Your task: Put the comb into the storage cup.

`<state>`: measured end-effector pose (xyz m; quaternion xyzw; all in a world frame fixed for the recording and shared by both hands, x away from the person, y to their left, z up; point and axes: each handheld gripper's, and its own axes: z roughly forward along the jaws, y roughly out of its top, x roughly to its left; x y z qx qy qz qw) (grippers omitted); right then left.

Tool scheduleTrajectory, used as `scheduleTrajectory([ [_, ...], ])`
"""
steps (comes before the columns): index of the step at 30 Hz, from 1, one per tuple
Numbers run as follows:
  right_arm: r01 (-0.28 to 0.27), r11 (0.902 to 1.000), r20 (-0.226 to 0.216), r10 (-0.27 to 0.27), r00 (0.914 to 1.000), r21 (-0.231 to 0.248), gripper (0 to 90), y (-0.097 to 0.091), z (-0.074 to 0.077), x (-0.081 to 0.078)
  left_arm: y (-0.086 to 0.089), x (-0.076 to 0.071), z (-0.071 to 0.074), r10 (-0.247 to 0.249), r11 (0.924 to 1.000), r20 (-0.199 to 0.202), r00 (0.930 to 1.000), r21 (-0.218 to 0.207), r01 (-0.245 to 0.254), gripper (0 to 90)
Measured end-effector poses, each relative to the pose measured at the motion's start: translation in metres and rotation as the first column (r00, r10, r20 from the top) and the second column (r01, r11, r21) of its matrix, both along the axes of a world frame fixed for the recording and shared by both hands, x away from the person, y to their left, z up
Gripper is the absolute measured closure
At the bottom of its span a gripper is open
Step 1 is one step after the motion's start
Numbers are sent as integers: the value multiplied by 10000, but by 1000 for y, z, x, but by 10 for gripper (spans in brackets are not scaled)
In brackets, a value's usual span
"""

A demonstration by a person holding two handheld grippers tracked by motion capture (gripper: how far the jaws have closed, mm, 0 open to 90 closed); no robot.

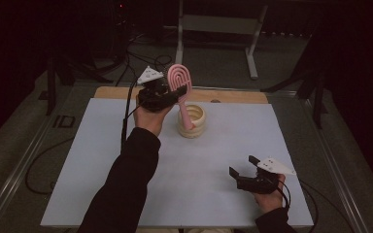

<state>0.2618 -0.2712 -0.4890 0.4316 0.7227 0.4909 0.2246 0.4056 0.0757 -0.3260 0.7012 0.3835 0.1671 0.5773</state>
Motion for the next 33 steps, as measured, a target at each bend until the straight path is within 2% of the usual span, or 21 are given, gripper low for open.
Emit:
scheduleTrajectory([
  [27, -31, 10000, -62, 31, 10000, -1, 88, 1, -1, 0, 4, 13, -3, 587, 9982, -99, 9982, -121, -588, 648],
  [33, -29, 10000, -69, 29, 10000, 21, 87, 1, -1, 0, -2, 16, -2, 603, 9982, -23, 9982, -69, -603, 647],
])
